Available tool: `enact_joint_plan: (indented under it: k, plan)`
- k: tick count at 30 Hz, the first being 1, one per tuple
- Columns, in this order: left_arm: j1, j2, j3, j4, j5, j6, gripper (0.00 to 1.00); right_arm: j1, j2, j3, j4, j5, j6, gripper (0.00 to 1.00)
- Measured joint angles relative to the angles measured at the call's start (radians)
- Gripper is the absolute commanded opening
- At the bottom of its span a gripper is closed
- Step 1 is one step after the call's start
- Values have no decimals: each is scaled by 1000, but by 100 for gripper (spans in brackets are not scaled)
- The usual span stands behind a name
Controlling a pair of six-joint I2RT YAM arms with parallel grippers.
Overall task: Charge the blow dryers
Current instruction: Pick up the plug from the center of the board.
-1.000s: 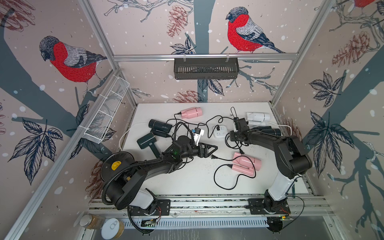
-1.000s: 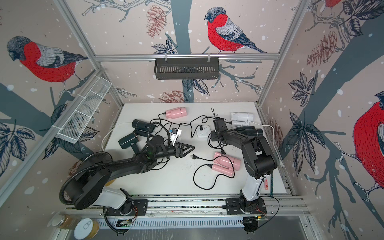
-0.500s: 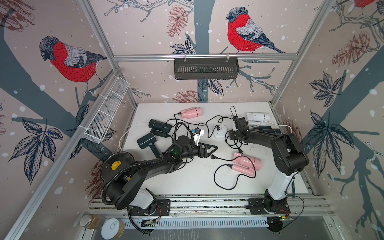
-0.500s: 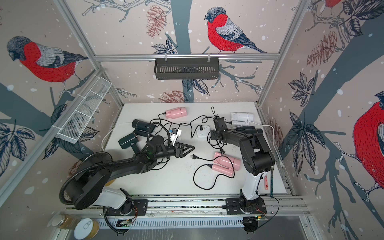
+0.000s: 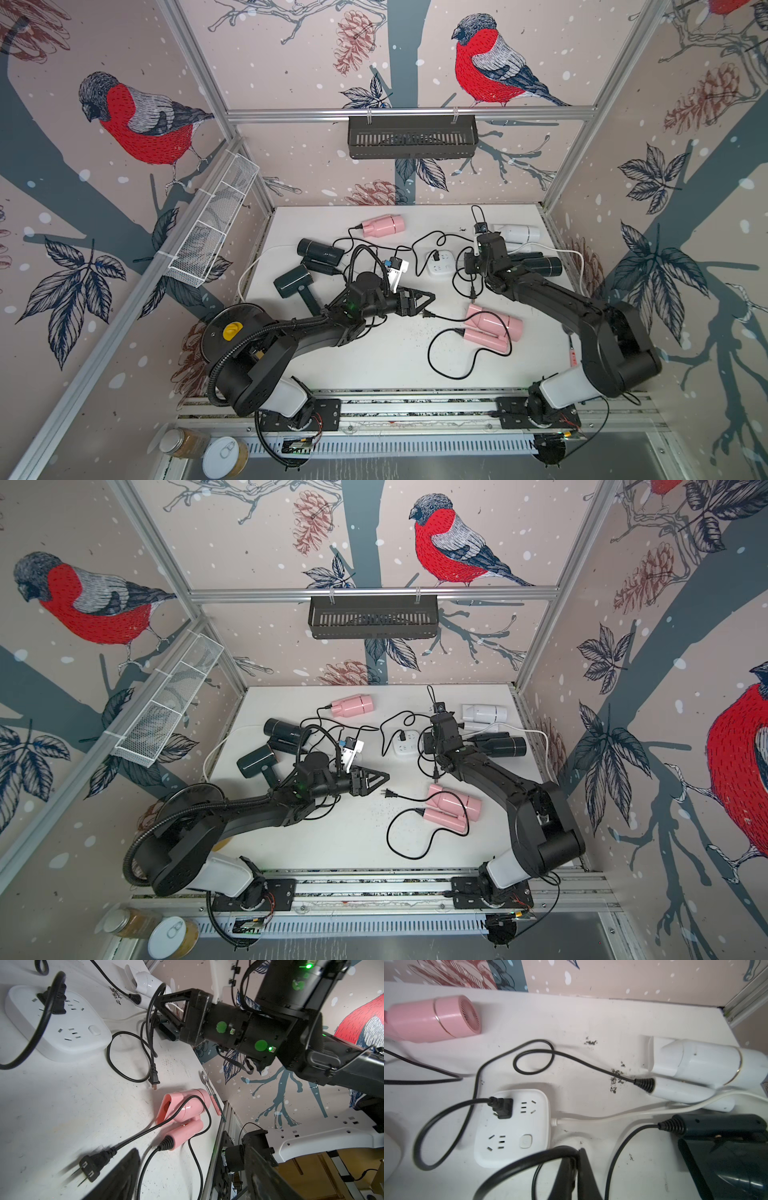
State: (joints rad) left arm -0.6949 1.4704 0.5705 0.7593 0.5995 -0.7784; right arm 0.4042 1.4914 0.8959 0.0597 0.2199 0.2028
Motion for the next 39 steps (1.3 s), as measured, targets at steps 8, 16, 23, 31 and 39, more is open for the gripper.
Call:
enact_joint_plan:
  k: [8, 16, 23, 31, 39]
  plan:
    - [0, 24, 4, 17, 2, -8, 76, 0, -147, -38, 37, -45, 1, 9]
    - [17, 93, 123, 9, 28, 2, 75, -33, -252, -105, 71, -190, 42, 9]
    - [35, 162, 238, -18, 79, 12, 72, -71, -310, -172, 129, -319, 86, 9]
    - [35, 122, 236, -43, 81, 22, 68, -93, -320, -179, 159, -457, 108, 9]
    - [60, 99, 219, -69, 72, 27, 59, -120, -333, -174, 178, -605, 108, 9]
